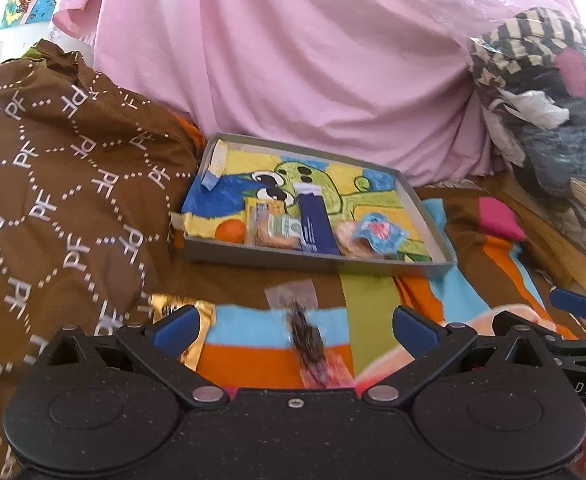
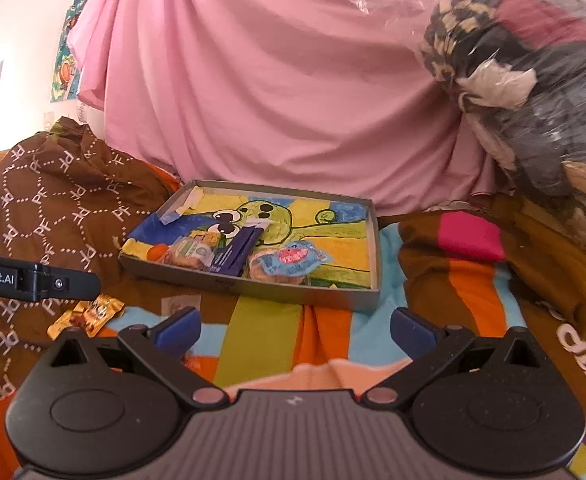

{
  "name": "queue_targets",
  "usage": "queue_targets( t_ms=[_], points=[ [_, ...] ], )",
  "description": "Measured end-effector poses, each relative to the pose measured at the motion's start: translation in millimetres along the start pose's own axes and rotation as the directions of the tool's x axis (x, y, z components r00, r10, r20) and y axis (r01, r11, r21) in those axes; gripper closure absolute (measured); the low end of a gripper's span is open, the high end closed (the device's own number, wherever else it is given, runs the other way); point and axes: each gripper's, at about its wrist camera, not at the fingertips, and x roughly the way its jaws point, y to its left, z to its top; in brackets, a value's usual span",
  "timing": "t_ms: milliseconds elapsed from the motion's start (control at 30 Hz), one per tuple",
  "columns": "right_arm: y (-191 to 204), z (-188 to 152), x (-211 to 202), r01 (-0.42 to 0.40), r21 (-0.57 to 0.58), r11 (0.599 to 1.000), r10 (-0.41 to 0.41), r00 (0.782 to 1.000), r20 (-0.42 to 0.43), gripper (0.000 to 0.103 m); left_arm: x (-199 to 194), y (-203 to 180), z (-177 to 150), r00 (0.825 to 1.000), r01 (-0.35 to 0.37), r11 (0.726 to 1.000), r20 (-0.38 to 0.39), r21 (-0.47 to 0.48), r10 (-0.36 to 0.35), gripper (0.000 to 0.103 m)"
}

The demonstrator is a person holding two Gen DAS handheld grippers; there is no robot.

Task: Organize snacks
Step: 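Withdraw both tools from the tray toward the snacks on the bedspread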

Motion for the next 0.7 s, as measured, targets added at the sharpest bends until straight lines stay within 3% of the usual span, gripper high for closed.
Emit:
queue_targets(
  t_ms=[400, 700],
  points=[
    [13, -15, -73, 0.069, 0.06, 0.996, -0.068, 0.998, -0.01, 0.0, -63, -6, -34, 0.999, 0.001, 1.0, -0.036, 0.016, -0.001, 0.001],
    [25, -6, -107, 0.086, 0.102, 0.991, -0.086, 0.996, -0.007, 0.0, -100, -5, -34, 1.0, -0.007, 0.998, -0.017, 0.058, 0.008, 0.001]
  ],
)
